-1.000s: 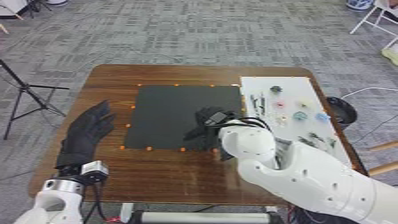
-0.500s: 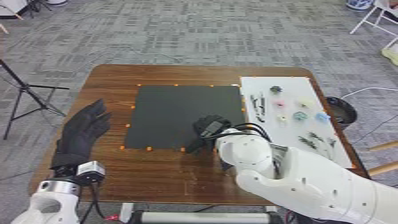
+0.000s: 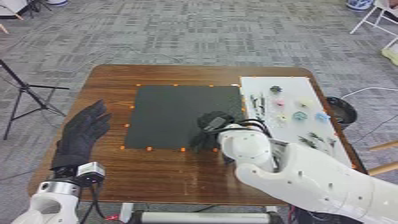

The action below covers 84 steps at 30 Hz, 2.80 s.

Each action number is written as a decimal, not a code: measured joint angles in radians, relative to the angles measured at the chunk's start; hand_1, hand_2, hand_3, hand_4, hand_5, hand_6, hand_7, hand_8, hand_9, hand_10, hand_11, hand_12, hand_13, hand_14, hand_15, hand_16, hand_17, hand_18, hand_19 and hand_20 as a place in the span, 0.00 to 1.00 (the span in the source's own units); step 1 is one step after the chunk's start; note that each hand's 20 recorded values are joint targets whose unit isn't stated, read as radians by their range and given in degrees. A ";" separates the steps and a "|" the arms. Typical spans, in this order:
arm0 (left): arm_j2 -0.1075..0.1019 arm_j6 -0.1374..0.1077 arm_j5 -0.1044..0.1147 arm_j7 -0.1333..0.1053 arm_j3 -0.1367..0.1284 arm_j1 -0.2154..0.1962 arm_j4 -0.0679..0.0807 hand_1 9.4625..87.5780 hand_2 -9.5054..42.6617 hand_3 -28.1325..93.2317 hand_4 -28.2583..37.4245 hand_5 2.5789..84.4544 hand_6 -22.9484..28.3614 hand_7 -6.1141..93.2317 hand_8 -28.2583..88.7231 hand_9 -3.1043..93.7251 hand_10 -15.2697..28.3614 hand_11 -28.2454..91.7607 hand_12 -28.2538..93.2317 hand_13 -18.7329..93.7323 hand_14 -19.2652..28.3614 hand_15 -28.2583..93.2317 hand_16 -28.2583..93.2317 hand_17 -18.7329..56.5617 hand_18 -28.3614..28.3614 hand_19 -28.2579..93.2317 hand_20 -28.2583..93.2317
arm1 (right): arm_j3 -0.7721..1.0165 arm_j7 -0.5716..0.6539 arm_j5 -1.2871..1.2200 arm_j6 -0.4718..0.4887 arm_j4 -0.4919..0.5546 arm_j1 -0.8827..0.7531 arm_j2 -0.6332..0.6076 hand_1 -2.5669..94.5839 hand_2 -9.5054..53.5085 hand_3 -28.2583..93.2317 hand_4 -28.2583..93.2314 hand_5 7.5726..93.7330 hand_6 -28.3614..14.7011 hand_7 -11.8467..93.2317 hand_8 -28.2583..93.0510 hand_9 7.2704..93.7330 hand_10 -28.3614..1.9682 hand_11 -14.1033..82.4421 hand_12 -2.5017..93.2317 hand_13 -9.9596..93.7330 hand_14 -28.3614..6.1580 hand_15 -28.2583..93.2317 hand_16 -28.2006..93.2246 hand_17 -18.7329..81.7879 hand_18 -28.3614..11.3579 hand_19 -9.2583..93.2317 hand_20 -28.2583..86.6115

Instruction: Arrange flowers

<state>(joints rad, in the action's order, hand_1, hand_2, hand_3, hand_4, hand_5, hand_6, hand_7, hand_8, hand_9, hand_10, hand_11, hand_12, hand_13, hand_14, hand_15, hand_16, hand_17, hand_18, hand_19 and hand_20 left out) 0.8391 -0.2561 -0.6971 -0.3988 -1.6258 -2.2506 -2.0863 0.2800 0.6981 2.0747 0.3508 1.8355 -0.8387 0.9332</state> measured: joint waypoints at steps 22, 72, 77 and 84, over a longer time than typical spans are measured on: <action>-0.003 0.010 0.000 0.002 0.058 0.067 0.022 0.20 0.01 0.83 0.02 0.38 0.54 0.20 0.19 0.26 0.63 0.36 0.37 0.30 0.68 0.41 0.26 0.13 0.81 0.51 0.34 | -0.018 0.000 -0.037 0.015 -0.176 0.020 0.265 0.44 0.00 0.92 0.04 0.98 0.68 0.41 0.44 0.96 0.70 0.76 0.53 0.91 0.62 0.91 0.59 0.65 0.12 1.00 0.70; -0.050 0.087 0.009 -0.054 0.110 0.196 0.033 0.20 0.09 0.79 0.03 0.35 0.51 0.24 0.18 0.27 0.60 0.39 0.39 0.33 0.68 0.45 0.28 0.12 0.84 0.54 0.34 | 0.149 -0.230 -0.093 -0.429 0.041 -0.021 0.147 0.46 0.12 0.97 0.05 0.56 0.66 0.33 0.14 0.59 0.53 0.64 0.71 0.62 0.46 0.90 0.62 0.40 0.20 0.85 0.69; -0.052 0.084 0.009 -0.050 0.134 0.216 0.037 0.20 0.09 0.79 0.03 0.35 0.51 0.24 0.18 0.27 0.60 0.39 0.39 0.33 0.68 0.45 0.28 0.11 0.84 0.54 0.34 | 0.265 -0.485 -0.153 -0.253 0.053 -0.057 0.012 0.46 0.15 0.96 0.02 0.52 0.70 0.34 0.12 0.46 0.51 0.67 0.71 0.51 0.43 0.90 0.61 0.35 0.22 0.80 0.68; -0.056 0.085 0.009 -0.050 0.154 0.236 0.042 0.20 0.09 0.79 0.03 0.35 0.51 0.24 0.18 0.27 0.60 0.39 0.39 0.33 0.68 0.45 0.28 0.11 0.84 0.54 0.34 | 0.241 -0.741 -0.089 -0.037 0.020 -0.101 -0.147 0.46 0.16 0.98 0.03 0.50 0.72 0.35 0.12 0.44 0.51 0.68 0.69 0.51 0.44 0.90 0.61 0.35 0.23 0.80 0.68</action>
<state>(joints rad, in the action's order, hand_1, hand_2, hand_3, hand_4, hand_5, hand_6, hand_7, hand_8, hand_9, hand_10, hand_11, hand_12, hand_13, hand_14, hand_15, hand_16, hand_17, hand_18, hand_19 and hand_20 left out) 0.7829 -0.1711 -0.6882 -0.4484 -1.4714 -2.0146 -2.0445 0.5211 -0.0425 1.9861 0.3134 1.8552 -0.9397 0.7865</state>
